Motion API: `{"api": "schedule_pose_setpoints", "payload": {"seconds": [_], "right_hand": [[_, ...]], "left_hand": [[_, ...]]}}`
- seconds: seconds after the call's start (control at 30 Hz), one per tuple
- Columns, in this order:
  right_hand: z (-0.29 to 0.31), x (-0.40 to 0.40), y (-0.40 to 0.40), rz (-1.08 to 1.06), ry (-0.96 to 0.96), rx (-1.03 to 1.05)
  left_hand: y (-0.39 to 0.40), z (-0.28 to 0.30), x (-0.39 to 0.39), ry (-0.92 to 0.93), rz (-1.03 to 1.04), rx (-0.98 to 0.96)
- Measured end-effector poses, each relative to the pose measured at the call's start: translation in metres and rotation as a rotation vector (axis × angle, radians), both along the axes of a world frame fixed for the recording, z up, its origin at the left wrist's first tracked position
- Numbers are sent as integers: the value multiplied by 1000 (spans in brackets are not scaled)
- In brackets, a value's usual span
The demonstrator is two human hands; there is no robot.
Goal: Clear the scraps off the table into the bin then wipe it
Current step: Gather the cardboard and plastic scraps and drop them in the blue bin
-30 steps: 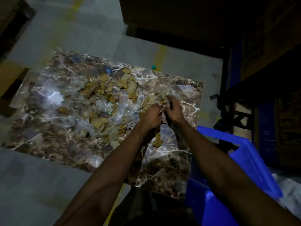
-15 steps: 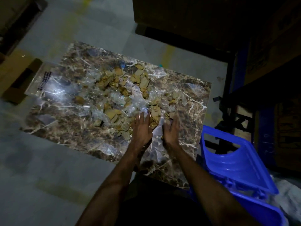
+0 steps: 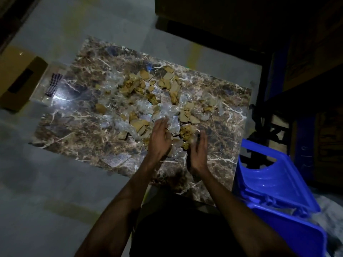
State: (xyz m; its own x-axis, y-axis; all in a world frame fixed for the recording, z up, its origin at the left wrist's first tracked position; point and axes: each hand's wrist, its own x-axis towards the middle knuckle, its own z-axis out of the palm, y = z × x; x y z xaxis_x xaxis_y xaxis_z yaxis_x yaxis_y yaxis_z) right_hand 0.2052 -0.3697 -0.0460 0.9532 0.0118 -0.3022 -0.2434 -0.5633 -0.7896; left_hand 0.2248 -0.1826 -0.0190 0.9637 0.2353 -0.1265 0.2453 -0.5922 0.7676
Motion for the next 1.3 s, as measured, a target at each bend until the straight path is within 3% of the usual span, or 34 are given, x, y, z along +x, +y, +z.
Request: {"api": "schedule_pose_setpoints", "payload": {"seconds": [0.13,0.3,0.47,0.67,0.8,0.93,1.1,1.2,1.3], "right_hand": [[-33,-37,12,296,6,-171],[-33,-17,55,237,-63,-172],[-22,-5,52,256,-133,-119],[-39,-51,30,163,-4,-180],[-46,-60,61,205,92,-226],[-36,-36,98,24,238,-257],[-9,-49,128,-306,6,-470],[-1,-60,172,-215,65,-493],[6,-64,220,-36,7,-486]], "left_hand": [[7,-4,-44,93,191,8],[9,-3,-69,286,213,-107],[24,-1,-70,307,234,-206],[51,-5,-72,357,548,-236],[60,-3,-64,438,445,-309],[77,-9,-47,407,346,-358],[134,-4,-46,178,354,-248],[176,2,-40,38,378,-199],[212,4,-32,-78,397,-95]]}}
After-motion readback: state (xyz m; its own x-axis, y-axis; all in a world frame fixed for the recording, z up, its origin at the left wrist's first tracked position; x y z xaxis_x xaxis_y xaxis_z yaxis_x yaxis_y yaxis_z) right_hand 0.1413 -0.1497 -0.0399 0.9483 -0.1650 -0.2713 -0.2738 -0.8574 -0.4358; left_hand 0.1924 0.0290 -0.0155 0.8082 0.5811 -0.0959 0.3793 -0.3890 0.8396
